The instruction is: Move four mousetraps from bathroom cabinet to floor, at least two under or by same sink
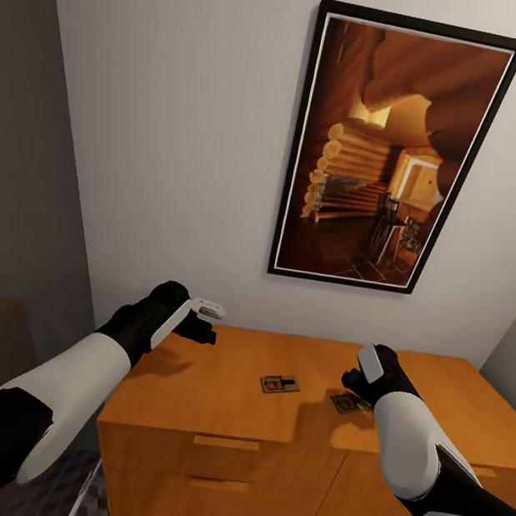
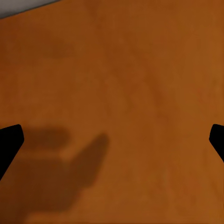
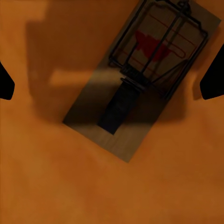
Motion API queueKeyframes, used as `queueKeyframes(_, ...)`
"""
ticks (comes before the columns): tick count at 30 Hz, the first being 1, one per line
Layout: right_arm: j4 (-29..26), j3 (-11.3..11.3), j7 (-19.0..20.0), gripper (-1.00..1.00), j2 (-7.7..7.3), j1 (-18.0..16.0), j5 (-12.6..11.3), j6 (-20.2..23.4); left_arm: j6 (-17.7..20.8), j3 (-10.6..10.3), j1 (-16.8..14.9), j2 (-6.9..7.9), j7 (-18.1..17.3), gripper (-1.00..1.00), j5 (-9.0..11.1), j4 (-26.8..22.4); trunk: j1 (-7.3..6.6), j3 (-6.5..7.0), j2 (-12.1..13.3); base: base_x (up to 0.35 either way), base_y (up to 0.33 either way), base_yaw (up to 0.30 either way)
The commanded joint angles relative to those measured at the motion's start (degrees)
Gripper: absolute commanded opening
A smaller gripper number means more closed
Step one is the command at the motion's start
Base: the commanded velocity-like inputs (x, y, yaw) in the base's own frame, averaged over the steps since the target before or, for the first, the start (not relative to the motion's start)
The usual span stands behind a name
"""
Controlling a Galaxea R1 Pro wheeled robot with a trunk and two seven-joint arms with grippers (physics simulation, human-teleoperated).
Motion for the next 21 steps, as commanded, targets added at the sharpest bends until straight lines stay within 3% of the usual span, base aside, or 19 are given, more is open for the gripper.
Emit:
queueKeyframes(1, -0.1, -0.1, -0.4, 1.0, 0.05, 0.0, -0.4, 0.1, 0.2, -0.1, -0.1, 0.04, -0.1, 1.0, 0.0, 0.0, 0.23, -0.27, -0.5, 0.0, 0.0, 0.0)
queueKeyframes(21, -0.1, -0.2, -0.4, 1.0, 0.03, 0.0, -0.4, 0.1, 0.2, -0.1, -0.1, 0.02, -0.1, 1.0, -0.2, 0.6, 0.67, -0.63, -1.3, 0.0, 0.0, 0.0)
